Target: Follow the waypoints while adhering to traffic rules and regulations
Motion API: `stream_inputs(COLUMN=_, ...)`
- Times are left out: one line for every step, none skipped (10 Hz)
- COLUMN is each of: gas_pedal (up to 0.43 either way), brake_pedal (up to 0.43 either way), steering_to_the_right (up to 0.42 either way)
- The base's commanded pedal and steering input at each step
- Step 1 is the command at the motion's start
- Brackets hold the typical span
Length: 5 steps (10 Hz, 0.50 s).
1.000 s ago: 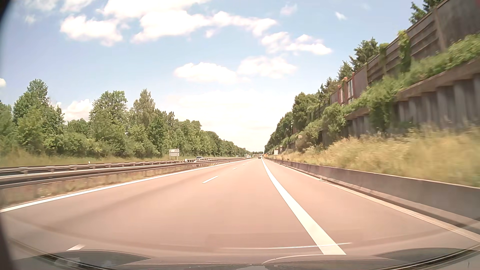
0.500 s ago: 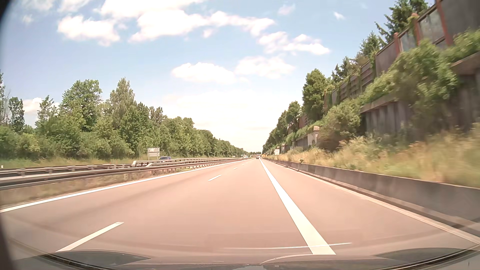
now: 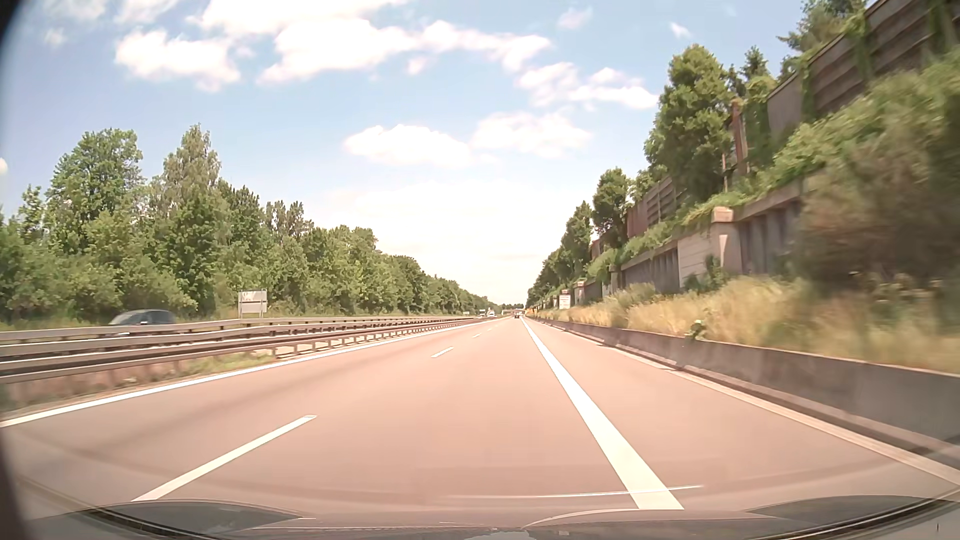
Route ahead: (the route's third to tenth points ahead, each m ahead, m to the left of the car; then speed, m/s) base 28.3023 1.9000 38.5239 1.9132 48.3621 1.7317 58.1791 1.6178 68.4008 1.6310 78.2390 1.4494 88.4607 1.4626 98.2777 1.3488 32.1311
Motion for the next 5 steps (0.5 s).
stream_inputs(gas_pedal=0.248, brake_pedal=0.012, steering_to_the_right=0.0)
stream_inputs(gas_pedal=0.268, brake_pedal=0.012, steering_to_the_right=0.001)
stream_inputs(gas_pedal=0.268, brake_pedal=0.006, steering_to_the_right=0.0)
stream_inputs(gas_pedal=0.287, brake_pedal=0.012, steering_to_the_right=0.001)
stream_inputs(gas_pedal=0.287, brake_pedal=0.012, steering_to_the_right=0.001)
